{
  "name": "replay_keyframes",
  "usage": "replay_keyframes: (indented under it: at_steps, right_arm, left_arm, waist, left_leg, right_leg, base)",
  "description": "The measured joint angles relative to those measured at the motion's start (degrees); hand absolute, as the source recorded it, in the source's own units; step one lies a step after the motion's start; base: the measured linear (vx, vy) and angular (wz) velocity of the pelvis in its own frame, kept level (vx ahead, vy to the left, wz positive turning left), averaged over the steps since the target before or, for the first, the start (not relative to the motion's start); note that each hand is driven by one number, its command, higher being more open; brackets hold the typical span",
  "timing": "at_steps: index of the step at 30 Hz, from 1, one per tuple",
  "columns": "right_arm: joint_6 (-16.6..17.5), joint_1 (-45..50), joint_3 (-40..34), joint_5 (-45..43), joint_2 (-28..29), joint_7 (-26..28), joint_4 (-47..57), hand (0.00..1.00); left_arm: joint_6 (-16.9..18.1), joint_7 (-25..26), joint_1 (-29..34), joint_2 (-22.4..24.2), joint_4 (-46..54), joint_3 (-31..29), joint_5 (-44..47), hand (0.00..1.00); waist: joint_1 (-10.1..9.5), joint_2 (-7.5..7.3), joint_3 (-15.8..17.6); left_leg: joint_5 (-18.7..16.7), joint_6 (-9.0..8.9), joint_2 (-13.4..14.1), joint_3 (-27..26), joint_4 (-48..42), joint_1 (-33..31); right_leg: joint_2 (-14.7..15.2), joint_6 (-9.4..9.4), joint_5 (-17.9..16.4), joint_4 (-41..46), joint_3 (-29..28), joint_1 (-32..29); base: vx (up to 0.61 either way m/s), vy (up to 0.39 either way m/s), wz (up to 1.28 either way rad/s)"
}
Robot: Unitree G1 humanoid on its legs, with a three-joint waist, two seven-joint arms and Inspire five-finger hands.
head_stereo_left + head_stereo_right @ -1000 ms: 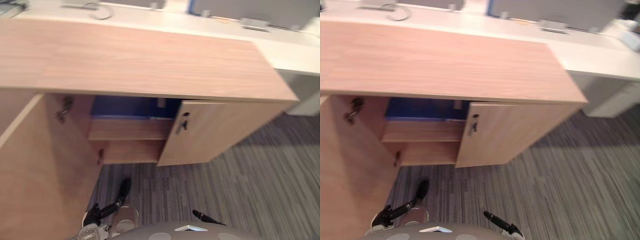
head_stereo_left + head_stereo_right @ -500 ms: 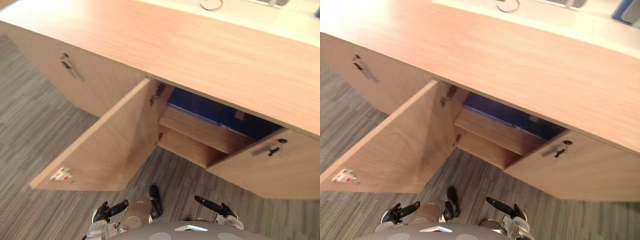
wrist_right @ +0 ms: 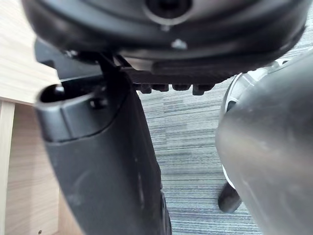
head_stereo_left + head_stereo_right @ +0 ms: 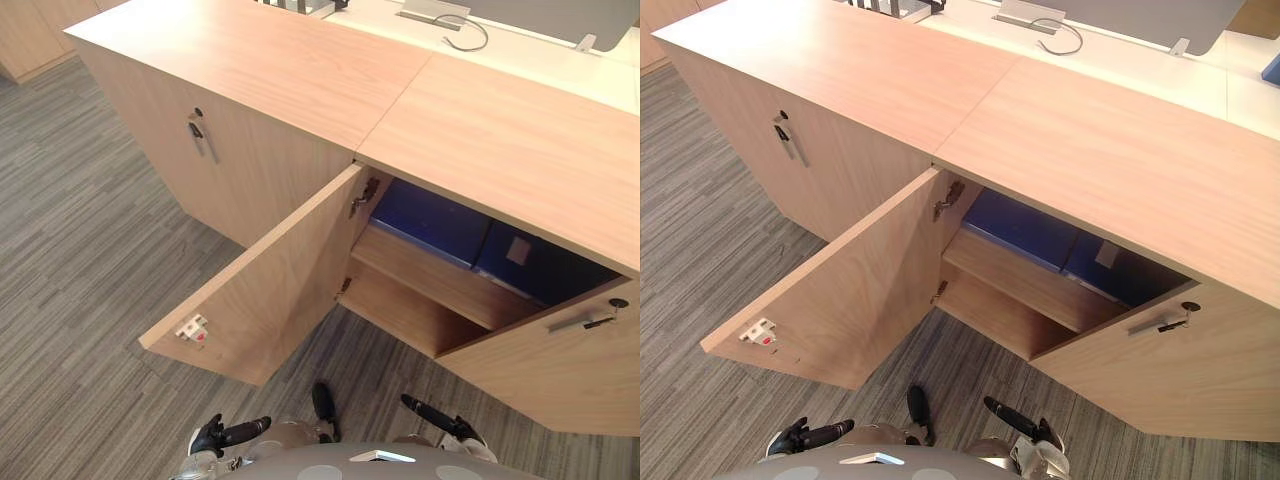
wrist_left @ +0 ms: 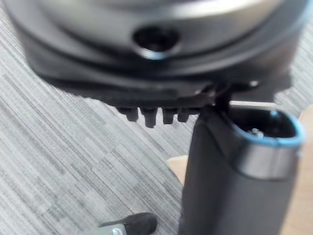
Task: Walk over to the cabinet, pick up the folder, carry it to the office cabinet, place the folder inside the office cabinet, then close the office cabinet door
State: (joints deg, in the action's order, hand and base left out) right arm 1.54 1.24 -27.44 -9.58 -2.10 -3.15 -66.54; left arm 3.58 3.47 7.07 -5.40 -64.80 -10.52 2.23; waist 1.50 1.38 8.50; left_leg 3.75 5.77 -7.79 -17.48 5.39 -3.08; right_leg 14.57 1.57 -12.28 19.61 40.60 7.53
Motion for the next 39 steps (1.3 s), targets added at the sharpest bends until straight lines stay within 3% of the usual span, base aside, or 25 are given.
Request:
replay_keyframes:
  at_steps: [1,2,3,4,5,6,7,8,9,10,11,12,16,19,23,28,31,32,34,35,37,38,39]
  right_arm:
    - [0.0,0.1,-0.1,-0.3,0.0,0.2,0.5,1.00]
    - [0.0,0.2,-0.1,-0.3,-0.1,0.3,0.8,1.00]
    - [0.1,0.8,-0.3,-0.3,-0.5,0.5,1.6,1.00]
    - [0.4,1.6,-1.4,0.1,0.7,0.6,1.8,1.00]
    - [0.7,2.0,-1.8,0.1,2.3,0.6,2.1,1.00]
    - [1.0,4.4,-3.1,-1.4,3.6,1.8,3.7,1.00]
    - [0.7,6.1,-4.2,-2.0,2.2,2.2,4.2,1.00]
    - [0.0,6.4,-4.6,-1.8,1.3,1.8,2.7,1.00]
    - [0.0,7.0,-4.8,-0.7,1.4,1.3,0.6,1.00]
    - [0.0,7.4,-4.9,-0.3,1.3,1.0,-0.6,1.00]
    - [-0.1,7.4,-6.4,-1.0,1.6,1.0,-2.4,1.00]
    - [-0.2,7.3,-6.4,-1.1,1.7,1.0,-2.6,1.00]
    - [0.0,7.0,-4.5,-0.9,1.2,1.4,-3.0,1.00]
    - [0.8,6.8,-2.2,-2.3,1.2,1.3,-3.3,1.00]
    - [1.7,6.7,-1.3,-2.6,1.3,1.1,-3.5,1.00]
    - [1.6,6.7,-2.2,-2.6,0.8,1.1,-3.5,1.00]
    - [1.6,6.6,-3.5,-2.7,1.0,1.1,-3.5,1.00]
    - [1.4,6.7,-3.6,-2.7,1.3,1.1,-3.6,1.00]
    - [1.3,6.7,-4.8,-3.1,1.4,1.4,-3.3,1.00]
    - [1.0,7.0,-6.1,-3.2,1.6,1.3,-3.7,1.00]
    - [0.6,6.9,-6.5,-3.2,1.0,1.2,-3.9,1.00]
    - [0.4,6.9,-6.9,-3.1,0.5,1.3,-4.0,1.00]
    - [0.3,6.8,-6.8,-3.0,0.3,1.3,-3.9,1.00]
  left_arm:
    - [0.0,0.0,0.2,-0.1,0.0,0.2,0.1,1.00]
    - [0.0,0.0,0.2,-0.1,0.0,0.3,0.0,1.00]
    - [0.1,0.0,-0.3,0.5,0.1,1.0,0.0,1.00]
    - [0.1,-1.0,-1.0,-0.4,0.0,-0.3,-0.4,1.00]
    - [0.3,-1.3,-1.0,-2.0,0.2,-1.7,-0.3,1.00]
    - [0.9,-0.6,-0.2,-3.6,0.8,-2.2,0.0,1.00]
    - [1.1,0.3,0.6,-3.1,0.8,-2.2,0.0,1.00]
    - [0.9,0.4,0.5,-3.8,0.1,-1.5,0.1,1.00]
    - [1.0,0.1,-0.4,-2.8,-0.7,-1.1,0.2,1.00]
    - [1.2,0.0,-0.4,-2.1,-0.9,-1.2,0.2,1.00]
    - [1.3,-0.4,0.3,-1.1,-1.1,-1.9,0.3,1.00]
    - [1.2,-0.4,0.6,-1.0,-1.2,-3.1,0.7,1.00]
    - [1.2,0.0,2.3,-0.2,-1.7,-4.7,2.2,1.00]
    - [1.2,0.1,2.6,-0.4,-1.8,-6.4,4.1,1.00]
    - [1.1,0.1,3.2,-0.1,-2.2,-8.5,6.0,1.00]
    - [1.1,0.1,4.3,0.4,-2.2,-8.9,6.7,1.00]
    - [1.1,-0.1,4.2,0.7,-2.2,-9.2,6.8,1.00]
    - [1.1,-0.4,4.1,0.7,-2.0,-9.8,6.9,1.00]
    - [0.9,-0.4,2.7,0.4,-2.0,-10.0,7.3,1.00]
    - [0.9,-0.6,0.8,0.5,-1.9,-10.1,8.1,1.00]
    - [0.5,-0.8,-0.2,0.7,-1.9,-10.7,8.4,1.00]
    - [-0.2,-0.7,-0.2,0.6,-1.8,-12.1,8.3,1.00]
    - [-0.5,-0.5,-0.2,0.6,-1.7,-12.8,8.1,1.00]
  waist:
    - [0.02,0.33,-0.1]
    - [0.28,0.57,-0.2]
    - [0.65,2.20,-0.2]
    - [1.42,-1.18,-1.0]
    - [1.61,-4.72,-1.1]
    - [0.49,-3.19,-1.3]
    - [0.21,-0.16,-2.9]
    - [-1.22,-2.43,-3.3]
    - [-0.97,-3.64,-3.5]
    - [-0.97,-3.52,-3.8]
    - [-1.25,-3.05,-3.9]
    - [-1.28,-3.40,-3.8]
    - [-1.24,-2.89,-4.2]
    - [-1.52,-3.46,-4.3]
    - [-1.92,-4.05,-4.4]
    - [-1.86,-3.02,-3.9]
    - [-1.64,-2.81,-3.3]
    - [-1.63,-3.54,-3.0]
    - [-0.68,-3.09,-2.1]
    - [-0.09,-3.40,-1.8]
    - [0.22,-2.62,-0.6]
    - [0.08,-2.60,-0.3]
    - [0.11,-2.60,-0.3]
  left_leg:
    - [0.4,-0.12,0.0,0.9,0.0,0.0]
    - [0.5,-0.34,0.0,1.7,-0.1,0.0]
    - [-0.5,-1.37,0.0,4.6,0.0,-0.5]
    - [-8.8,-4.67,-1.2,3.0,-4.2,-1.1]
    - [-11.6,3.18,-2.0,1.4,-17.8,-5.6]
    - [-19.2,3.36,6.5,6.1,-45.2,-13.0]
    - [-27.0,-3.57,8.9,12.8,-43.0,-12.2]
    - [-25.5,-4.25,5.4,13.9,-41.4,-11.5]
    - [-21.9,-3.13,3.3,15.0,-34.2,-9.6]
    - [-20.5,-2.73,3.3,14.5,-30.9,-8.6]
    - [-14.8,-3.12,4.0,14.6,-25.9,-8.5]
    - [-14.1,-3.16,3.5,14.8,-25.0,-8.4]
    - [-10.2,-4.58,4.8,17.8,-20.5,-7.1]
    - [-6.8,-6.61,7.2,21.0,-16.5,-6.0]
    - [-2.6,-8.13,8.6,23.1,-10.4,-3.7]
    - [2.0,-8.73,9.5,23.8,-0.4,1.7]
    - [3.1,-9.04,9.1,24.3,-0.2,1.3]
    - [3.2,-9.12,8.1,24.5,-0.2,1.0]
    - [3.0,-9.44,6.9,25.7,-0.2,-0.6]
    - [2.3,-7.71,7.1,23.8,-2.0,-2.5]
    - [-0.9,-6.59,8.4,16.4,-15.4,-8.0]
    - [-4.2,-6.57,9.6,13.2,-25.6,-9.5]
    - [-7.3,-6.82,10.2,12.3,-30.0,-9.6]
  right_leg:
    - [-0.9,0.52,-0.2,1.4,-6.6,-1.3]
    - [-1.6,0.90,-0.5,2.0,-9.6,-2.0]
    - [-3.9,1.36,-0.7,2.5,-14.5,-2.7]
    - [-2.1,1.66,-0.1,1.1,-20.0,-3.7]
    - [2.1,1.90,0.5,2.5,-21.7,-4.1]
    - [2.0,5.69,-1.3,5.2,-25.3,-4.2]
    - [-1.5,6.98,-2.7,4.4,-27.2,-3.8]
    - [-0.4,6.89,-4.9,3.2,-31.6,-3.2]
    - [0.0,6.88,-4.2,-0.7,-32.7,-2.1]
    - [-0.4,7.37,-3.6,-4.1,-32.4,-2.0]
    - [-3.0,7.08,2.8,-12.5,-30.8,0.0]
    - [-2.9,6.90,3.8,-13.1,-30.1,0.1]
    - [-5.2,5.17,4.9,-12.4,-29.5,-0.3]
    - [-8.0,3.19,6.2,-11.7,-28.7,-0.4]
    - [-9.7,2.94,6.4,-11.7,-28.3,0.1]
    - [-10.4,2.89,6.4,-12.8,-28.3,1.9]
    - [-10.5,1.88,5.6,-13.5,-28.2,2.2]
    - [-10.0,1.32,3.7,-14.3,-27.8,2.6]
    - [-9.3,1.38,1.6,-14.6,-25.0,1.7]
    - [-8.2,1.45,2.1,-14.7,-21.7,1.3]
    - [-7.1,1.13,3.3,-14.7,-18.6,1.1]
    - [-6.2,1.66,3.9,-14.7,-18.4,0.9]
    - [-5.9,1.99,4.1,-14.7,-18.4,0.8]
  base:
    - [-0.01,-0.015,0.14]
    - [-0.04,-0.021,0.43]
    - [-0.02,0.009,0.80]
    - [0.00,0.027,0.89]
    - [0.02,0.044,0.66]
    - [0.02,0.046,0.30]
    - [0.09,0.213,0.20]
    - [0.17,0.244,0.61]
    - [0.18,0.210,0.74]
    - [0.07,-0.062,1.02]
    - [-0.01,-0.122,0.62]
    - [-0.03,-0.117,0.47]
    - [-0.03,-0.112,0.31]
    - [-0.06,-0.148,0.40]
    - [-0.07,-0.116,0.26]
    - [-0.10,-0.034,0.09]
    - [-0.14,0.003,0.10]
    - [-0.17,-0.044,0.30]
    - [-0.21,-0.031,0.69]
    - [-0.21,0.034,0.96]
    - [-0.16,0.055,0.67]
    - [-0.09,0.079,0.15]
    - [-0.04,0.123,0.08]
